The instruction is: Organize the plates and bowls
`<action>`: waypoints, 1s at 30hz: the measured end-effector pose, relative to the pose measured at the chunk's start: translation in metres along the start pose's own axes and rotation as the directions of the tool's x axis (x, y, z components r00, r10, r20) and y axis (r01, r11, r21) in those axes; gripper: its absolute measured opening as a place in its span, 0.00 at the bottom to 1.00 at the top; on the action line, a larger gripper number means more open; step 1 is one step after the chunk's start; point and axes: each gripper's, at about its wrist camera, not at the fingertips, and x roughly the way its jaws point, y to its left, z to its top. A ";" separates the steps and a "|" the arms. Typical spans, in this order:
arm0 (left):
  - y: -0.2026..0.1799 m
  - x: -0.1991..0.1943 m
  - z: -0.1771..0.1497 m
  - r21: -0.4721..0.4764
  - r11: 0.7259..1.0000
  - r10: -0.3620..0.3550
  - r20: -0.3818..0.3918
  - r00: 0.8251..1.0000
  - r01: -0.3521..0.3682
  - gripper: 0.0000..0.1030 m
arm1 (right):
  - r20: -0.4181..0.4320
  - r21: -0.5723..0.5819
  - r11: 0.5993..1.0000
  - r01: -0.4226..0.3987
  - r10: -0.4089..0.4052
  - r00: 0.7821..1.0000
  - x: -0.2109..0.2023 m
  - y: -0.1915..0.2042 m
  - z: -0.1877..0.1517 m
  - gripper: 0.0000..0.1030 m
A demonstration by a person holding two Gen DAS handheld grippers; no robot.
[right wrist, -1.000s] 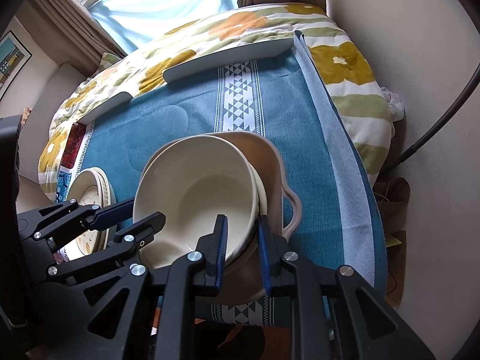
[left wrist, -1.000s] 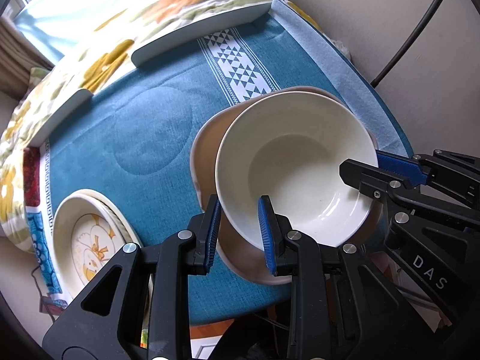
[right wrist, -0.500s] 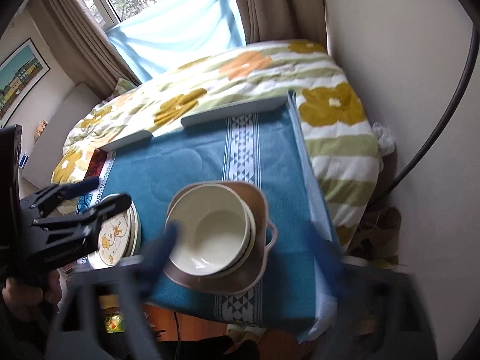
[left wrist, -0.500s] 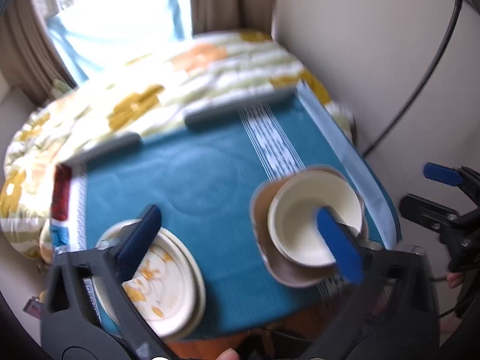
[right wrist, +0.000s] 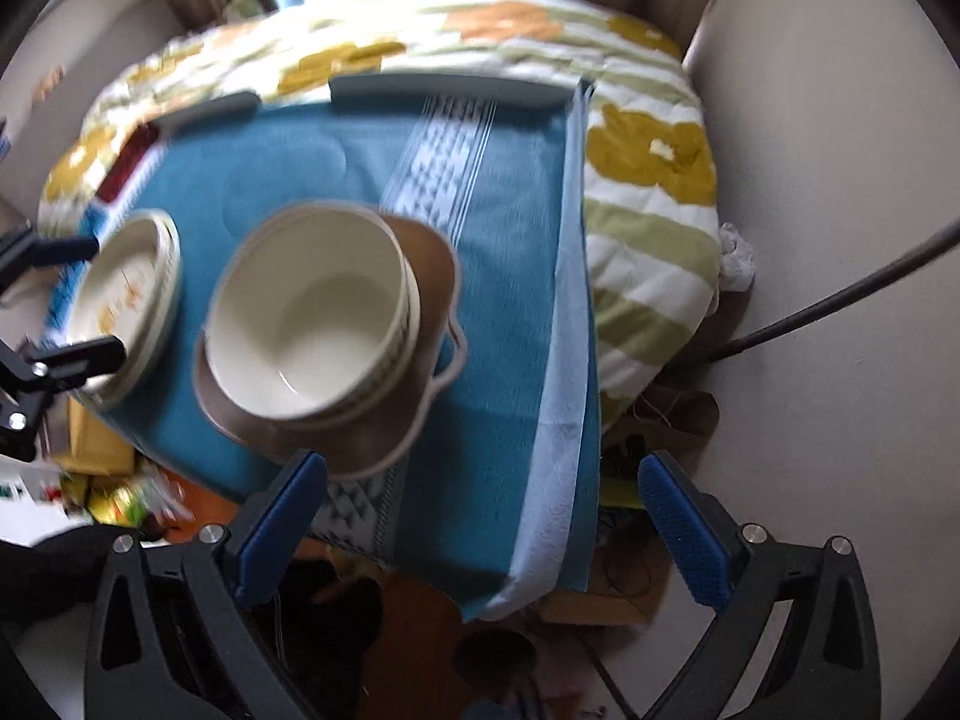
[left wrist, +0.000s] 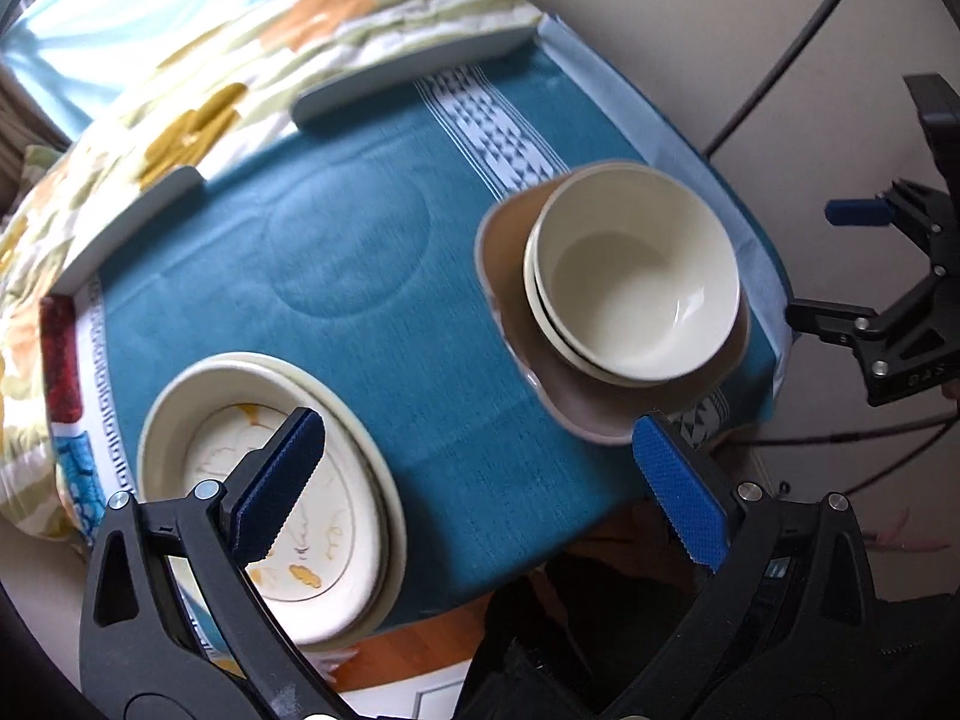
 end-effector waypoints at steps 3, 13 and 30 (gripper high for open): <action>-0.003 0.022 0.002 0.017 1.000 -0.003 -0.054 0.999 0.004 0.96 | -0.050 -0.007 0.999 -0.037 0.036 0.998 0.021 -0.001 0.006 0.96; -0.012 0.068 0.012 0.023 0.999 -0.035 -0.175 0.984 0.040 0.79 | -0.163 -0.096 0.992 -0.078 0.062 0.985 0.055 0.012 0.019 0.56; -0.027 0.109 0.009 -0.003 0.993 -0.121 -0.126 0.985 0.121 0.23 | -0.065 -0.021 0.976 -0.216 0.214 0.975 0.086 0.017 0.013 0.22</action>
